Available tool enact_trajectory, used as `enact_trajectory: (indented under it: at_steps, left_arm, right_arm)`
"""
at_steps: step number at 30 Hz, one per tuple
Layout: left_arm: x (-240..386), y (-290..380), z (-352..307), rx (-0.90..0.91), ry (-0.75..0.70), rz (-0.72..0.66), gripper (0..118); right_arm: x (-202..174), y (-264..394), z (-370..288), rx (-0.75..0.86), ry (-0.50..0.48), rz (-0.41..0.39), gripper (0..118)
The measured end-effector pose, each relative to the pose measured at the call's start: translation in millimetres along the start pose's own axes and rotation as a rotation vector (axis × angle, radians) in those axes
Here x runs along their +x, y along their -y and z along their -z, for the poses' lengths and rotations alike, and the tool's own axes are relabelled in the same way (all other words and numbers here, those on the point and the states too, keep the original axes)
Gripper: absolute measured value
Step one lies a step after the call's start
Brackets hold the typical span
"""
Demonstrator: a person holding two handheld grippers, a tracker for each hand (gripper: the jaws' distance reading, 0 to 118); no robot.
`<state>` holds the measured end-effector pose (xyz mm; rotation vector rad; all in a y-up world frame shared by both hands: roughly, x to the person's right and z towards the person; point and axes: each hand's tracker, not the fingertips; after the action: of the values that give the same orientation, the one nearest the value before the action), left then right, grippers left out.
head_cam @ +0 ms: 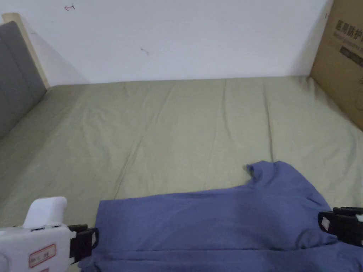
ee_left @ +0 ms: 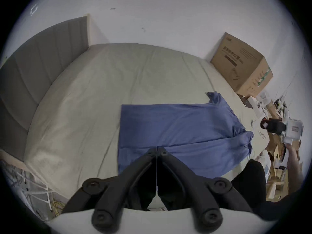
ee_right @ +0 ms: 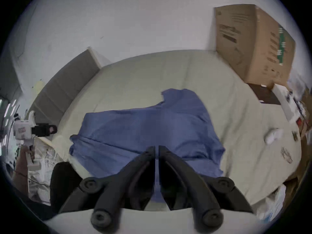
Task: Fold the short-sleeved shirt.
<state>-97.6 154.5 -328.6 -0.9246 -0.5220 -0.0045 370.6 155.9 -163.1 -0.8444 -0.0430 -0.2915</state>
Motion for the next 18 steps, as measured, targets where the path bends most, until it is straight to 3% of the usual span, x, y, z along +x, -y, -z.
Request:
enact_trajectory:
  at_steps: [2,5,8,9,11,12,18]
  left_arm:
    - [-3,-8,14,-0.015,-0.011,-0.007,0]
    - [-28,-32,45,-0.028,-0.037,-0.039,0]
    - [-57,-61,83,-0.062,-0.087,-0.101,0]
    - [-68,-71,97,-0.080,-0.079,-0.123,7]
    - [-88,-87,128,-0.130,-0.100,-0.164,62]
    - [-94,-93,142,-0.151,-0.111,-0.174,80]
    - [-107,-98,210,-0.243,-0.136,-0.114,86]
  right_arm:
    - [-10,-5,15,-0.021,0.007,-0.029,4]
    - [-24,-9,29,0.004,0.044,-0.182,3]
    - [-23,-17,47,-0.032,0.041,-0.186,3]
    - [-19,-20,53,-0.059,0.025,-0.156,3]
    - [-9,-24,66,-0.105,-0.001,-0.088,3]
    - [-3,-24,72,-0.125,-0.010,-0.056,3]
    - [37,-21,91,-0.146,-0.022,0.093,3]
